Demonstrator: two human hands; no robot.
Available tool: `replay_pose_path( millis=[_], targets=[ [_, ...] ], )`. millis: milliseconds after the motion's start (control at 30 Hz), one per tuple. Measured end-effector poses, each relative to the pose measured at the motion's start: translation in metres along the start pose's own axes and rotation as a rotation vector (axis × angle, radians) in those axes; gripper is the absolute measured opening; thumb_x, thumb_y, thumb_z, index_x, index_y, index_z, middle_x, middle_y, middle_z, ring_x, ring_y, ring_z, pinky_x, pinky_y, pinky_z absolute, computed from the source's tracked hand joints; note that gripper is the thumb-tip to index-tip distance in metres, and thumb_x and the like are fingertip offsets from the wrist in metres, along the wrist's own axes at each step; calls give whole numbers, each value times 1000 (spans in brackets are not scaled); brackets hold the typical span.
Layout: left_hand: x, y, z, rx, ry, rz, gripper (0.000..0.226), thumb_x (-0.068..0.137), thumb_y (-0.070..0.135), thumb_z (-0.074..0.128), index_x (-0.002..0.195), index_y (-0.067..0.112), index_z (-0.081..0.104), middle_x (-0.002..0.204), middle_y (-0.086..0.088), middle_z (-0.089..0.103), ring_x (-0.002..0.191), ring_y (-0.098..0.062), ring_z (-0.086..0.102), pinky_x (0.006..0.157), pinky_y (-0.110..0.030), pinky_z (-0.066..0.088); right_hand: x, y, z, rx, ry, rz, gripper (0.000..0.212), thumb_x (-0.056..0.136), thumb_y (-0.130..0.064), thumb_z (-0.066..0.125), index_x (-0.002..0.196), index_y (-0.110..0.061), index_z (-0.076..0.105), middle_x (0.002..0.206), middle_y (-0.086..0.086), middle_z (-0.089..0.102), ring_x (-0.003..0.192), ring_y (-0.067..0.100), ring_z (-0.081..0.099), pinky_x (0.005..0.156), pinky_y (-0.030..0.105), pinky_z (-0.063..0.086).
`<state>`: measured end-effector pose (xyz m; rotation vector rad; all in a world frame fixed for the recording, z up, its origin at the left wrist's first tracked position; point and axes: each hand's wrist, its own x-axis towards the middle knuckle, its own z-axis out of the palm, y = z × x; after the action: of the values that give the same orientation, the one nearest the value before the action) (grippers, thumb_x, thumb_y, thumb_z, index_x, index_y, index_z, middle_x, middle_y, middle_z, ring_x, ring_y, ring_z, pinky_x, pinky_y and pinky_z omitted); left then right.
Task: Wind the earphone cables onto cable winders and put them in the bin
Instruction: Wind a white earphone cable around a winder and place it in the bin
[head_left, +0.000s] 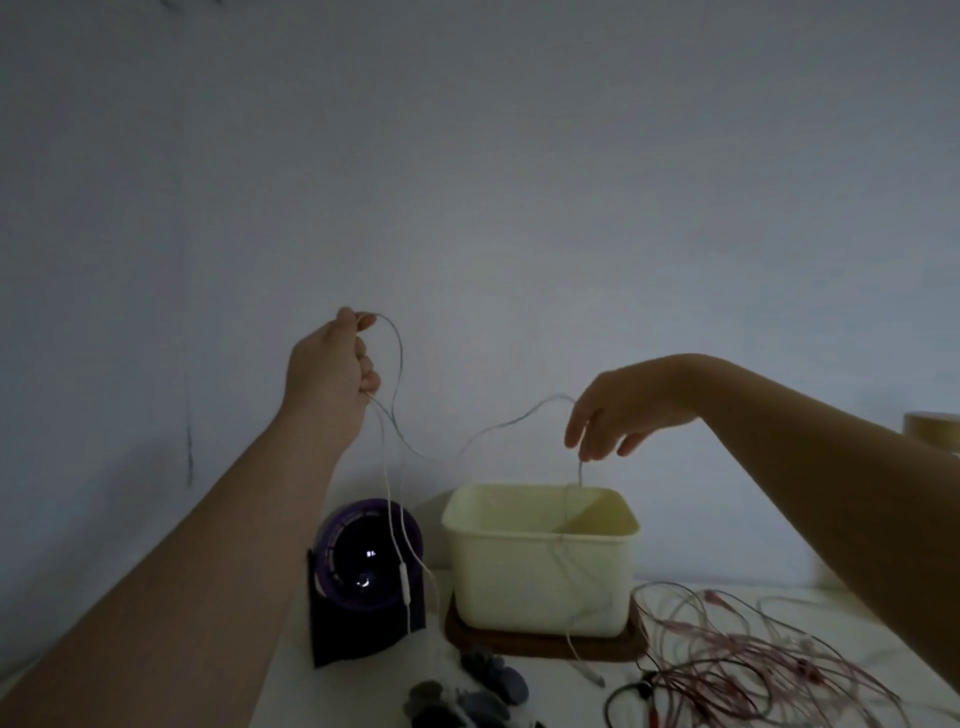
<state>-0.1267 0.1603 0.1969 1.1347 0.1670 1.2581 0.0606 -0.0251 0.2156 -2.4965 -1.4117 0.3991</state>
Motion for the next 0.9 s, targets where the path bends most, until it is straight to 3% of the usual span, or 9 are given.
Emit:
replay_pose_path(
  millis=[67,133,233,300,400,500,600,700,900],
  targets=[
    [5,6,-1,55,-27,22,31,103,27,43,82,13,60,40,13,34,35,-2,25,36,-15,24,-1,-11,-3,5,-19,-3,45,85,-3,66,122,-26,57,125,0,59,119,15,52,104,33,43],
    [7,8,-1,109,-77,23,30,103,25,42,83,12,60,40,13,33,35,-3,25,37,-16,23,-4,-29,-4,195,51,-128,54,84,-4,65,129,-26,50,130,1,55,126,18,48,110,37,35],
    [5,3,1,266,-194,53,30,104,24,42,85,12,61,45,11,33,39,-4,26,39,-16,26,-5,-64,4,567,120,-367,80,73,-28,71,143,-16,35,132,2,56,128,18,47,112,39,34],
    [1,-1,1,409,-259,84,30,103,26,42,85,14,64,51,8,35,43,-6,31,44,-18,31,2,-84,16,655,90,-432,89,73,-38,69,147,-12,26,132,4,54,123,18,51,106,37,40],
    [-4,-5,-4,618,-353,130,32,102,31,43,86,20,68,59,3,43,52,-10,39,55,-24,38,16,-99,36,770,44,-480,46,92,-24,59,131,-5,47,113,8,60,97,19,64,90,35,54],
    [-7,-7,-12,643,-416,151,32,102,30,44,83,22,68,54,9,40,48,-6,36,51,-20,35,18,-100,44,847,36,-500,12,96,-14,53,100,-6,61,85,6,63,67,13,62,69,25,55],
    [-9,-8,-16,595,-473,115,26,101,26,45,94,18,68,52,13,38,45,-4,31,46,-17,31,15,-94,43,780,133,-489,17,97,-16,52,91,-7,65,60,-2,54,56,9,51,62,21,48],
    [-11,-15,-22,579,-507,49,23,100,26,46,104,14,65,50,15,38,45,-4,29,45,-17,29,16,-84,36,699,353,-471,23,97,-20,52,85,-8,67,53,-4,44,52,10,42,56,20,40],
    [-15,-42,-54,662,-534,-106,33,100,30,43,81,10,60,51,9,32,45,-7,27,46,-19,30,24,-23,11,830,903,-309,27,97,-18,51,73,-15,63,59,2,43,54,13,41,63,26,41]
  ],
)
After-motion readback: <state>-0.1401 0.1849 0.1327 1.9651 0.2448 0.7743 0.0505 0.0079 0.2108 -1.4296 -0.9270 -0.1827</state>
